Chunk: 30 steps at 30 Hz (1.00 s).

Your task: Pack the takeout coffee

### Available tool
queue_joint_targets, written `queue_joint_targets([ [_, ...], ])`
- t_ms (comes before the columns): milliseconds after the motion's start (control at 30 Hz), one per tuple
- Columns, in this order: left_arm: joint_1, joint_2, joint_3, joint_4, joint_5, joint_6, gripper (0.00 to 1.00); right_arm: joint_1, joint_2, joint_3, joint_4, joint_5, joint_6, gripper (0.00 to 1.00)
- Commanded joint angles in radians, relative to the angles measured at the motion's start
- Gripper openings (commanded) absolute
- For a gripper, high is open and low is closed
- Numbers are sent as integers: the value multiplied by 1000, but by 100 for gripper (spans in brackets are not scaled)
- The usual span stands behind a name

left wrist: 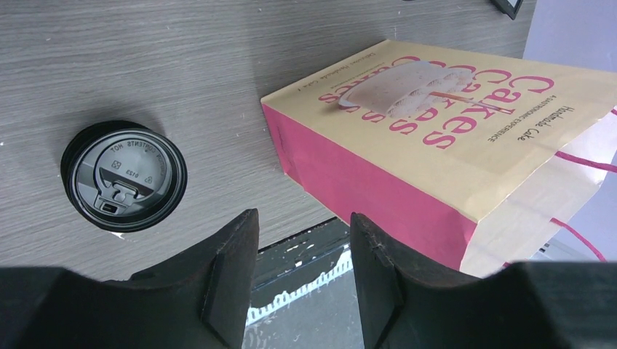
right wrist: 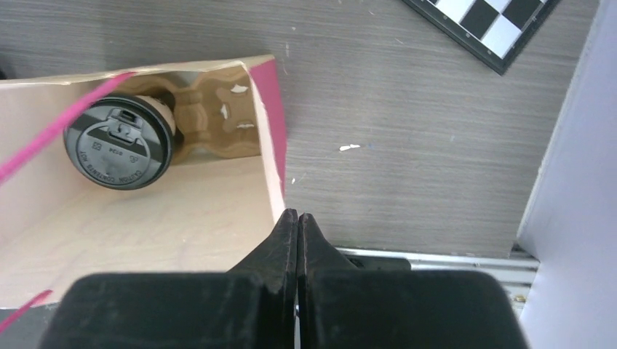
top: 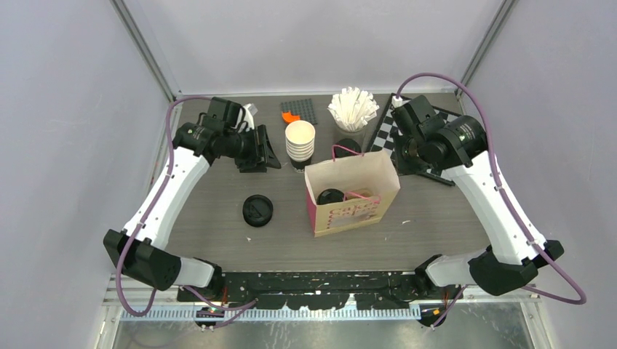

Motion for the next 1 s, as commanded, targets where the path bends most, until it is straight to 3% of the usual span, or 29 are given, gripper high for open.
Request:
queue_joint_targets([
  [0,-3,-42,3,27,23,-4,51,-20,-5,30,-143,81,38,0],
  [267,-3,-46,-12,47,54,3,51,-54,-10,42,-134,124,31,1],
  [467,-18,-45,-58,130,141,-10,51,-54,67,227,-63,75,36,29],
  [700,-148,25,-79,213,125,-52,49,-55,103,264,91,-33,15,53],
  [767,-181,44,-76,230,104,-62,48,-54,99,245,97,-77,11,58],
  [967,-237,115,-51,243,99,-62,47,-55,35,77,100,-90,8,59],
])
